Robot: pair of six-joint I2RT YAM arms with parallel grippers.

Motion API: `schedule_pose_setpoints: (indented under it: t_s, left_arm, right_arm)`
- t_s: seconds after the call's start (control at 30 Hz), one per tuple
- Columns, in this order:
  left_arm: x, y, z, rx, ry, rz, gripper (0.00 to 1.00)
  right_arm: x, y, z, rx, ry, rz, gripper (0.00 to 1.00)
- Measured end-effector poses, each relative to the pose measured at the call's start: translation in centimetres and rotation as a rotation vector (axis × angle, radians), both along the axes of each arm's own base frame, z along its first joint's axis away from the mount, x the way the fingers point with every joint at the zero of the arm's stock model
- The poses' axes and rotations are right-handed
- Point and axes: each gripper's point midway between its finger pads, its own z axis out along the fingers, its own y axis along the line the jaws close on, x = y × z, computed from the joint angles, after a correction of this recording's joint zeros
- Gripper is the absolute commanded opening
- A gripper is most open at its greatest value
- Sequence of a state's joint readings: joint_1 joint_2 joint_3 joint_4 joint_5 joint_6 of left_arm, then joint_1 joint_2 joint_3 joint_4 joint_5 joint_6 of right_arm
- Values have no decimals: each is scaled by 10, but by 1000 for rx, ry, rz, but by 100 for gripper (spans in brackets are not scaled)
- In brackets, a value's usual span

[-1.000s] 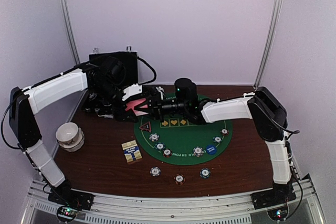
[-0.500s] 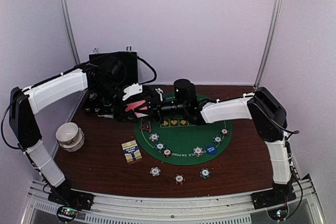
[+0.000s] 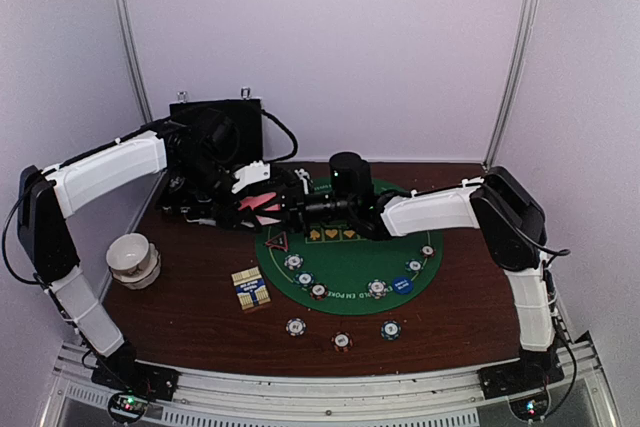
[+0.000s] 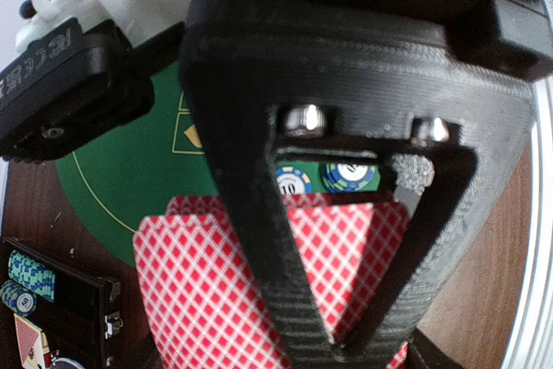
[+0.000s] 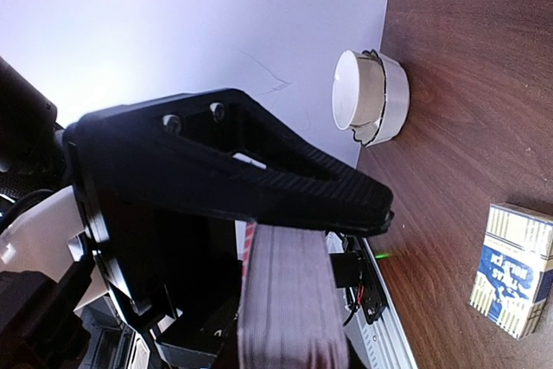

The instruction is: Distribute texas hold em gaming equipment

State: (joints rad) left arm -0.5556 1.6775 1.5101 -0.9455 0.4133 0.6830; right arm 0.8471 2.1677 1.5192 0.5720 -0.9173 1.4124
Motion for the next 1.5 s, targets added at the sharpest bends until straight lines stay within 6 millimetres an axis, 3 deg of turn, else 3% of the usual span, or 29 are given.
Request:
schedule_pose_setpoints:
  t_s: [0.03,0.1,0.2,0.37,1.07,1.5]
  left_arm:
    - [0,0,0,2,-1,0,47]
    - [0,1,-1,4,-2,-1,46]
    - [0,1,-2,8,-3,-4,32]
    - [-6,4,-8,27,3,-35,15]
    - [-13,13,-26,84,23,-46,7]
    - [-15,17,-25,97,8,-42,4]
  right_arm:
    - [0,0,0,0,0,-1,0]
    - [0,0,-1,-2,-1,-2,13]
    - [1,1,-3,-5,-6,-4,33]
    - [-1,1,-14,-43,9,-3,43]
    - [-2,0,-36,-142,-7,12,39]
    - [-1,-13,-31,-172,-36,8,35]
